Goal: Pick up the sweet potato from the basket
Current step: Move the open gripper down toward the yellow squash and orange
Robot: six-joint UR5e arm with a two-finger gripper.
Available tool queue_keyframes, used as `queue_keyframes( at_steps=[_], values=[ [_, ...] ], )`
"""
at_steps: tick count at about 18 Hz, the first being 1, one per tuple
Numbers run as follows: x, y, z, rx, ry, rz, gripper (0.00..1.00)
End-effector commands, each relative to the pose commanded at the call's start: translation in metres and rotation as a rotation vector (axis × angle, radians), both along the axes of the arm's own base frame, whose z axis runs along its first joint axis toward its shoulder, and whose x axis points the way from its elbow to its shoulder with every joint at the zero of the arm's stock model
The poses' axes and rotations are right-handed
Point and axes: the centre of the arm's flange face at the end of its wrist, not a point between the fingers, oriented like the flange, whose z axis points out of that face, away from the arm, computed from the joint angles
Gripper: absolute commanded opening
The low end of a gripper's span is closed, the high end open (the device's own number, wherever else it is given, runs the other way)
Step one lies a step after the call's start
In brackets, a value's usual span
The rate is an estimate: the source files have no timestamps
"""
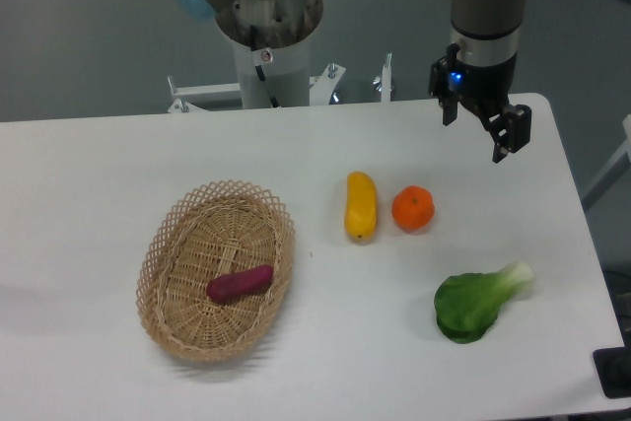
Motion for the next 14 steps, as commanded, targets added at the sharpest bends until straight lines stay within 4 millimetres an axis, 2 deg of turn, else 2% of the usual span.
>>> queue_keyframes(
  at_steps=[8, 11, 14],
  values=[
    [0.009, 0.017, -0.011, -0.006, -0.017, -0.033, 1.0],
    [0.024, 0.031, -0.016, 0.002, -0.032, -0.008, 1.0],
    [0.044, 0.059, -0.026, 0.015, -0.057, 0.025, 1.0]
  ],
)
